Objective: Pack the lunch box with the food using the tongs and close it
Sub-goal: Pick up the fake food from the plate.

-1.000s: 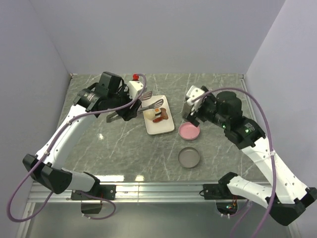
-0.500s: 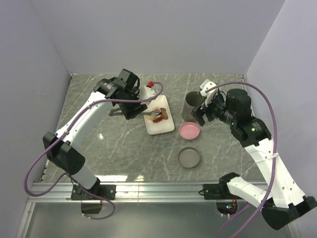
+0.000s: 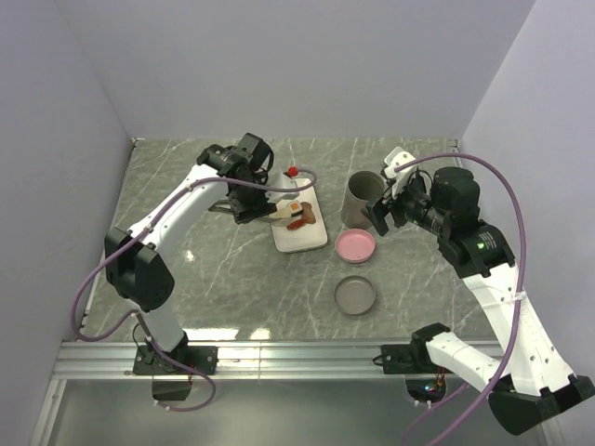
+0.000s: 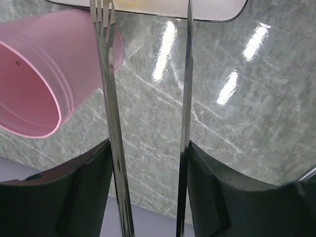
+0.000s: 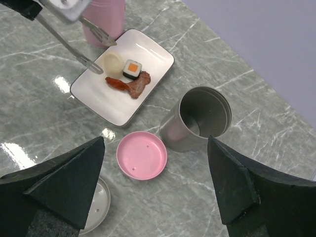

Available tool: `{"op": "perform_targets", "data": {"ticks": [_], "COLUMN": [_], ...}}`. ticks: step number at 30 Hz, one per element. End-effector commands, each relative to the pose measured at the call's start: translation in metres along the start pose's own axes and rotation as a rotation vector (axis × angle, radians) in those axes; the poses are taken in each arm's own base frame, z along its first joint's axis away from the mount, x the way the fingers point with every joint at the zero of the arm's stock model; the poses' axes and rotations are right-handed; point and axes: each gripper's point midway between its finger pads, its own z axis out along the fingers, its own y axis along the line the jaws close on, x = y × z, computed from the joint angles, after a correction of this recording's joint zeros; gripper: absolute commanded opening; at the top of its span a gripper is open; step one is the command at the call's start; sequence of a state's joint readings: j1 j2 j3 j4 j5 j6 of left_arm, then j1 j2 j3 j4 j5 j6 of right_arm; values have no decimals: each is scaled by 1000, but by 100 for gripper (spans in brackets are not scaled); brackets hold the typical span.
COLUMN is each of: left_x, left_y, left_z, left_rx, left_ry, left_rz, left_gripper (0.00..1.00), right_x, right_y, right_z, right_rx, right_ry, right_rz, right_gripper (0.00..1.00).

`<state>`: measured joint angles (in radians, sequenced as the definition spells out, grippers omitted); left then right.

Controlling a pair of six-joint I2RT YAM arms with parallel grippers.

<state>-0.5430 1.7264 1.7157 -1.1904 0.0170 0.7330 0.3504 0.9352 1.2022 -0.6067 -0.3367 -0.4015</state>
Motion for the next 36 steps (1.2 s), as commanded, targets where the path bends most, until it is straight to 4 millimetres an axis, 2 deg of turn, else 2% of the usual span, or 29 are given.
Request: {"op": "perform_targets", "data": {"ticks": [1, 6, 19, 36], "left_x": [-9, -9, 0, -7], "left_y": [11, 13, 47, 46], "left_z": [-6, 9, 31, 53], "left_rx": [-29, -17, -56, -16], "left_ry": [-12, 1, 39, 29], "left_rz": [54, 66, 44, 50], "left_gripper": [62, 62, 62, 61], "right_x": [-10, -9, -4, -3], "right_y": [-3, -2, -2, -5], "right_z": [-4, -3, 0, 3], "right_rx": [7, 2, -1, 5], "right_ry": [-43, -42, -34, -33], "right_rz": [-6, -15, -23, -33], "right_gripper": [91, 91, 91, 91]}}
